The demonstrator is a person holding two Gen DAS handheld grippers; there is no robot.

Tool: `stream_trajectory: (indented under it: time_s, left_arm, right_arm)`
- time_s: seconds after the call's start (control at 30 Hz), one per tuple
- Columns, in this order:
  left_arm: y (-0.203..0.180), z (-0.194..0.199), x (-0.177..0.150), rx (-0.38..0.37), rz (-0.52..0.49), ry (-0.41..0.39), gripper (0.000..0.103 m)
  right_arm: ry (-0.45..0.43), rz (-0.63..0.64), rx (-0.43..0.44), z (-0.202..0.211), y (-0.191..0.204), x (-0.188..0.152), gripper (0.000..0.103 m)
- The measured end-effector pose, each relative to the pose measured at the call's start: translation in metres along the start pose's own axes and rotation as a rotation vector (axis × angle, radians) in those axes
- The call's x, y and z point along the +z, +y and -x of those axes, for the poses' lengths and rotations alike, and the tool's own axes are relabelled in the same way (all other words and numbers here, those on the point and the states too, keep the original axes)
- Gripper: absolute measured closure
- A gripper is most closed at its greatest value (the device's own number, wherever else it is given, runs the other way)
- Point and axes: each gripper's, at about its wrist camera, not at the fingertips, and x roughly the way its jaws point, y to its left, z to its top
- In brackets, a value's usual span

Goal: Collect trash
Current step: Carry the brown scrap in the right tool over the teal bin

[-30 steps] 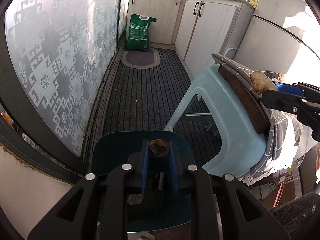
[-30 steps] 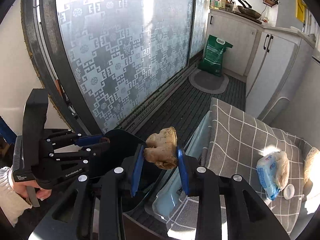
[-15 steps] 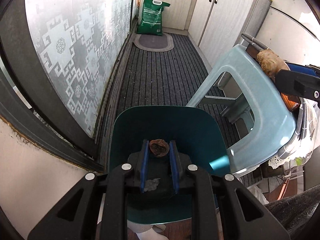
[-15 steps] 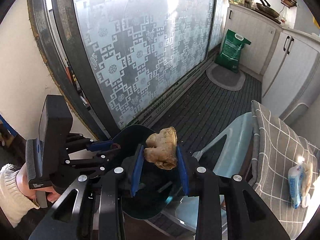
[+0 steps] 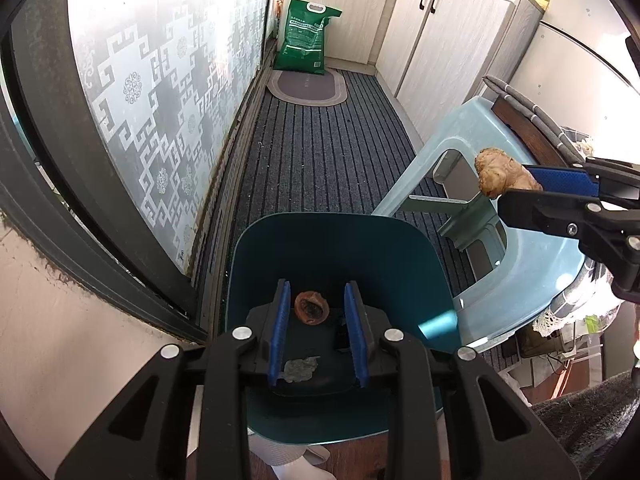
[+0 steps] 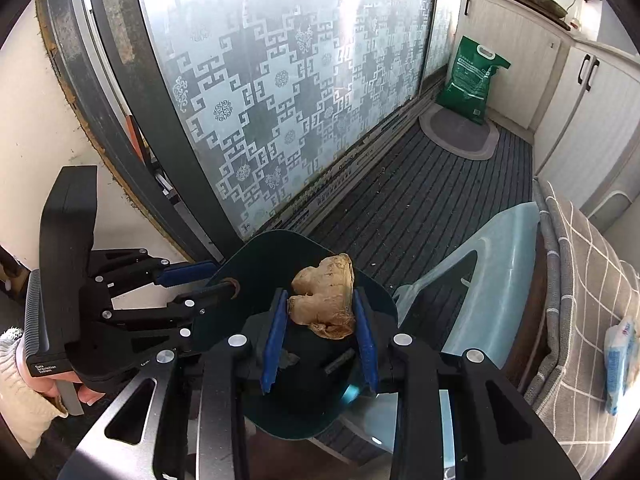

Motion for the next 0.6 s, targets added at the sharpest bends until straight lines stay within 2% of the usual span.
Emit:
stream_trajectory:
  time_s: [0.13, 0.47, 0.6]
  left_arm:
    - [-0.001, 0.002, 0.002, -0.003, -0.005, -0.008, 0.074]
    - [-0.007, 0.028, 0.011, -0.01, -0.015, -0.083, 0.093]
    - [-0.012, 0.045, 0.018, -0.009, -0.019, -0.131, 0.095]
  right_arm:
    - [0.013, -0.002, 0.001, -0.004, -0.002, -0.002, 0.07]
    - [0.076, -0.006, 0.004, -0.03, -0.003, -0.009, 0.07]
    - [0.121, 0.001, 0.01, -0.048, 0.002, -0.015, 0.07]
